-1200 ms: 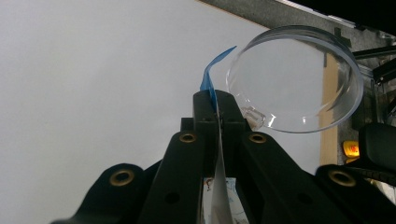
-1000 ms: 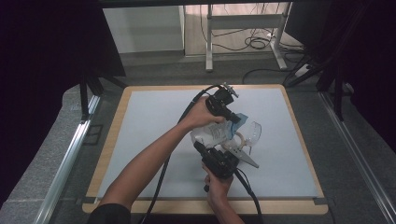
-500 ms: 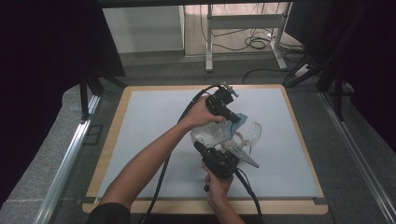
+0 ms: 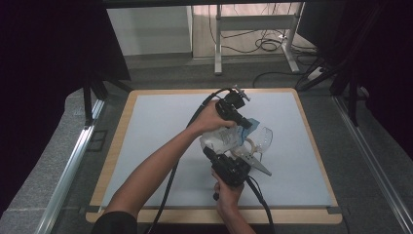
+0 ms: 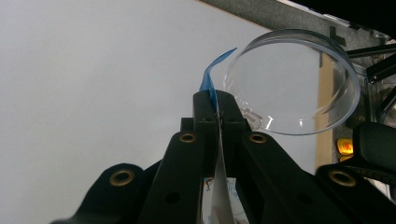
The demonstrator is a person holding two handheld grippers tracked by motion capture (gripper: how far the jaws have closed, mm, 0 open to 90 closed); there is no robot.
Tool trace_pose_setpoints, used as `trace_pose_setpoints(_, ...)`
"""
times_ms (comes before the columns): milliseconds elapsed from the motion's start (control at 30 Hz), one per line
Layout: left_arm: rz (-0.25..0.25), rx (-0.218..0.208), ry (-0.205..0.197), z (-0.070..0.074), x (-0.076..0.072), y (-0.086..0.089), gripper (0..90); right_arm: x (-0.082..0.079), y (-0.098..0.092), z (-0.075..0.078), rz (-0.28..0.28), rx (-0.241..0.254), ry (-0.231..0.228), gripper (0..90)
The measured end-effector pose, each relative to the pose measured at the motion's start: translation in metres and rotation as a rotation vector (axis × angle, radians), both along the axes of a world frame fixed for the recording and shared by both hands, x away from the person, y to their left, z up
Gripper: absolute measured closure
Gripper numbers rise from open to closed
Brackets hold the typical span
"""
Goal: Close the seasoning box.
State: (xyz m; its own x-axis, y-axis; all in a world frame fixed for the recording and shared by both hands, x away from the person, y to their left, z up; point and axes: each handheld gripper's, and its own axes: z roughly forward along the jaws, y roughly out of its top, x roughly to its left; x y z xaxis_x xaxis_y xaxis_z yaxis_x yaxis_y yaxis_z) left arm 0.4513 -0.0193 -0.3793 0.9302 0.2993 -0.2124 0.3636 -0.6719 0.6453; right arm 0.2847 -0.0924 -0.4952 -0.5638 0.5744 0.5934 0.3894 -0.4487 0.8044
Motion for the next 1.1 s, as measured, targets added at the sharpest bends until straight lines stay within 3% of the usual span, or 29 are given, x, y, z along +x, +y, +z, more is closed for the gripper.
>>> trace_pose_setpoints(1100, 0.002, -0.003, 0.006, -0.0027, 0.0001, 0.0016, 89.2, 0.0004, 0.0028, 0.0024, 0.006, 0.008, -0.005, 68.7)
